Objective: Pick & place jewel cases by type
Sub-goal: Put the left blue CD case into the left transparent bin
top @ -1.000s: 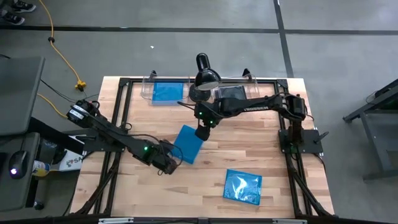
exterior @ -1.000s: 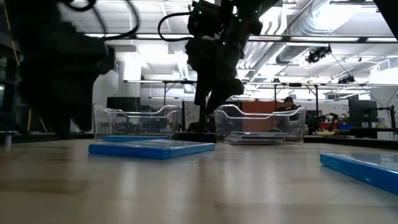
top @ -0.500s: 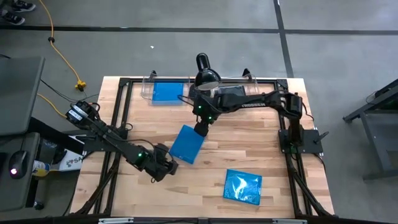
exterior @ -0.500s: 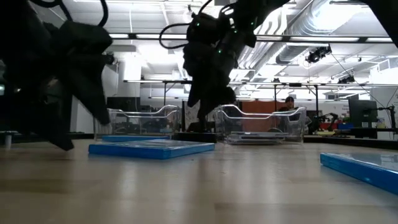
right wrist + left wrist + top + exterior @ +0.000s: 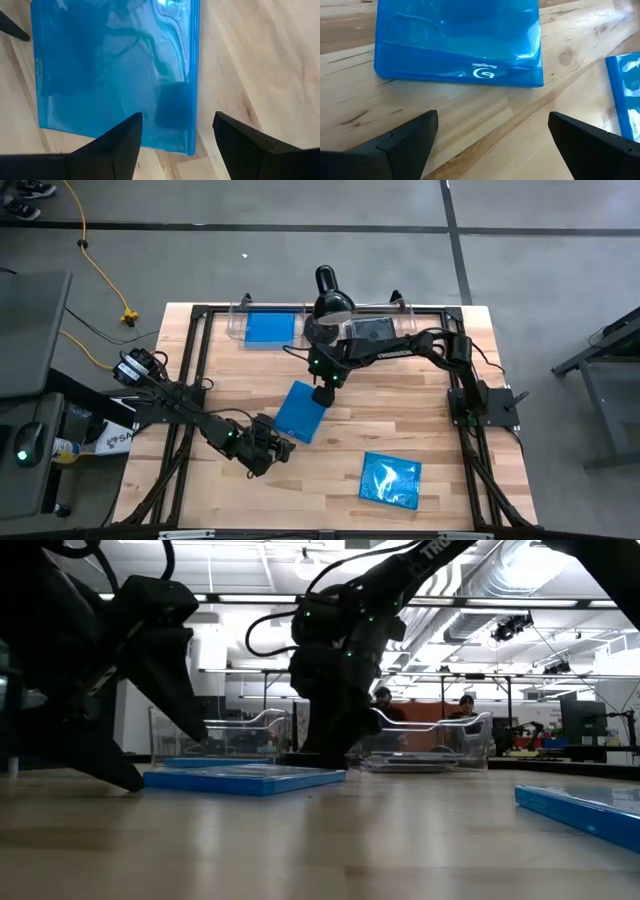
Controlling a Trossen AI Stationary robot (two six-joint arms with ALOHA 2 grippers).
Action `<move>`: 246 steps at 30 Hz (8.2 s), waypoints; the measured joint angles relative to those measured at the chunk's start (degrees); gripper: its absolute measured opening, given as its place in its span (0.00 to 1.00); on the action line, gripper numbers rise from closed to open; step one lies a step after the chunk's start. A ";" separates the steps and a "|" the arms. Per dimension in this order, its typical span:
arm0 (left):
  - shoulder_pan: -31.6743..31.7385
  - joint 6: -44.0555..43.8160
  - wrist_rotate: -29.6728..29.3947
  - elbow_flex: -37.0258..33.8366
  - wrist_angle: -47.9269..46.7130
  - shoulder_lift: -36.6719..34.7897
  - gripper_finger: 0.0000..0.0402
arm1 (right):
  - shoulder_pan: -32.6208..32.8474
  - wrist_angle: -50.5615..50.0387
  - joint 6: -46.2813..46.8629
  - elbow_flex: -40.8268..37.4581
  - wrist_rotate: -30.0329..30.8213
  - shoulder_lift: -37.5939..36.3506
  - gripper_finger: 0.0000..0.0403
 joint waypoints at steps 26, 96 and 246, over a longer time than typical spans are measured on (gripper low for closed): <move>-0.06 2.70 -0.32 -0.07 -0.14 0.19 0.94 | 2.29 1.01 3.30 0.07 2.73 2.77 0.56; -0.02 27.93 11.33 -0.28 -5.05 -1.84 0.94 | 34.28 22.77 61.70 -0.31 28.18 4.67 0.56; 24.95 87.13 24.85 -0.09 14.69 -47.66 0.94 | 34.63 -3.18 14.15 -0.09 46.92 -44.22 0.00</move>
